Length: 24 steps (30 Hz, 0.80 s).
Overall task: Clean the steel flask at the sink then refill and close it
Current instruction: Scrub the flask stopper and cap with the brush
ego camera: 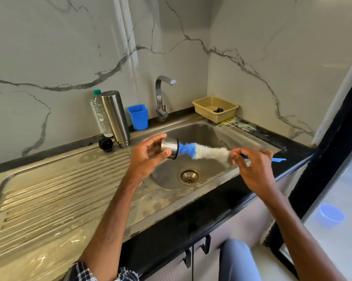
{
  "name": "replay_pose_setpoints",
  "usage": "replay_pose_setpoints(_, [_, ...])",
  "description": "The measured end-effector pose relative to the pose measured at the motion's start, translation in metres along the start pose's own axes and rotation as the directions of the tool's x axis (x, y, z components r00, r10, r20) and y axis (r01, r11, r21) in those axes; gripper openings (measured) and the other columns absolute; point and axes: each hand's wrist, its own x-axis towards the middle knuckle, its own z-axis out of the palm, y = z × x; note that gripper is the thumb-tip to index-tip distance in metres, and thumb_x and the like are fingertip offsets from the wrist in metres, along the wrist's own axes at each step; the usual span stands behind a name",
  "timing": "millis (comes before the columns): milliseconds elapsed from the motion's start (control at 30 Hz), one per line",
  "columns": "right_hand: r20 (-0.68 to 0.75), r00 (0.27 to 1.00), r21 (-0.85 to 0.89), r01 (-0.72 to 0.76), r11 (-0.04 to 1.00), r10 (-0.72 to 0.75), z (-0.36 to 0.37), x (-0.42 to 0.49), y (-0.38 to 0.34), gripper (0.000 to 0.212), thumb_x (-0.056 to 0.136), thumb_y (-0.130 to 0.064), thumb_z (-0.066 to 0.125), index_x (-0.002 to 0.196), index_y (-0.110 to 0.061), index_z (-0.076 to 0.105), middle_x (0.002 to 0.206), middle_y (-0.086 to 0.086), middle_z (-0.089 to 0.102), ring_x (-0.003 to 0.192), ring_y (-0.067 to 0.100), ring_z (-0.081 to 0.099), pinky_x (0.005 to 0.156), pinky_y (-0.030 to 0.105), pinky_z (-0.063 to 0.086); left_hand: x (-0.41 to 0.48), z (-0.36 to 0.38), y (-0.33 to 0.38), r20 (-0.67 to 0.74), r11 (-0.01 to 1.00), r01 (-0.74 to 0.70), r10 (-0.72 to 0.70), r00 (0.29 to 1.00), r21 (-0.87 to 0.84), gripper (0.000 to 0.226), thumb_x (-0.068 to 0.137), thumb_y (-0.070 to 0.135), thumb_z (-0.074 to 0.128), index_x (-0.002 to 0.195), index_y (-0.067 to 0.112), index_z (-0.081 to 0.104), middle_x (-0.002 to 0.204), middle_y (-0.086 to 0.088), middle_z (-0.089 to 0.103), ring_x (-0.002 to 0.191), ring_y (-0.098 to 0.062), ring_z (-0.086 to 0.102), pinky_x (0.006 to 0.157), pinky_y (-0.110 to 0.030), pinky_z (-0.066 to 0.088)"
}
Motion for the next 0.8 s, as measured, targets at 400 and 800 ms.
replay_pose_setpoints(400, [-0.049,0.999,0.026,-0.021,0.999,0.022,0.001,0.001,-0.006,0.011,0.092,-0.019,0.07,0.089,-0.029,0.072,0.092,-0.016,0.072,0.092,0.012,0.061,0.091,0.035,0.023,0.002,0.001,-0.005,-0.02,0.999,0.03,-0.03,0.999,-0.02,0.057,0.082,0.012,0.08,0.136,0.019,0.063,0.126,-0.005,0.07,0.111,-0.019,0.071,0.091,-0.04,0.06])
replay_pose_setpoints(800, [-0.214,0.976,0.063,0.063,0.996,-0.048,0.002,0.0,-0.015,0.019,0.087,-0.018,0.075,0.106,-0.018,0.078,0.101,-0.011,0.074,0.094,0.012,0.063,0.091,0.028,0.027,0.004,0.0,-0.005,-0.018,0.929,0.2,-0.216,0.976,-0.312,0.053,0.081,0.015,0.075,0.133,0.014,0.062,0.121,-0.013,0.072,0.11,-0.028,0.072,0.086,-0.041,0.062])
